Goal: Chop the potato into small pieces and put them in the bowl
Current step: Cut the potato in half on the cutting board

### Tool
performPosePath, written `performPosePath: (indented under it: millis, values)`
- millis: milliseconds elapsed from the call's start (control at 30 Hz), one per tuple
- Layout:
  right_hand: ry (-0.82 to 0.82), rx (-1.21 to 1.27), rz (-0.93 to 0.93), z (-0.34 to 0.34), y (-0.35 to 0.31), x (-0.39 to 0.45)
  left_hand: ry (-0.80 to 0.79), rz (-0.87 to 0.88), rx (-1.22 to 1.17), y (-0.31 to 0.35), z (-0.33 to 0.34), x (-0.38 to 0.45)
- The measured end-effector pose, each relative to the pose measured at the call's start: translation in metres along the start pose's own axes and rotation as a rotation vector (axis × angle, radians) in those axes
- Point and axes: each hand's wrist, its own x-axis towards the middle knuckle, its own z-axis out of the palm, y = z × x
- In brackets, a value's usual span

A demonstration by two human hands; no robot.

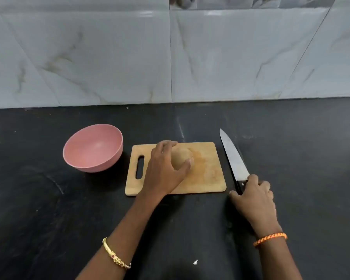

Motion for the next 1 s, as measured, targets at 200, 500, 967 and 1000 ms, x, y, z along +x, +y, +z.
performPosePath:
  millis: [200,500,967,1000]
  values:
    - [0.006,0.123,-0.022,0.011,0.007,0.011,-0.064,-0.034,-0.006,-0.014,0.013,0.003]
    - [0.128,0.466,0.065,0.004,-0.014,0.023,-0.179,-0.065,-0.128,-0.025,0.005,0.016]
    - [-0.077,0.732,-0.257,0.004,-0.076,0.056,-0.238,-0.185,-0.240,-0.033,-0.009,0.020]
    - [-0.088,0.683,-0.296,0.007,-0.076,0.052,-0.173,-0.193,-0.252,-0.035,-0.007,0.016]
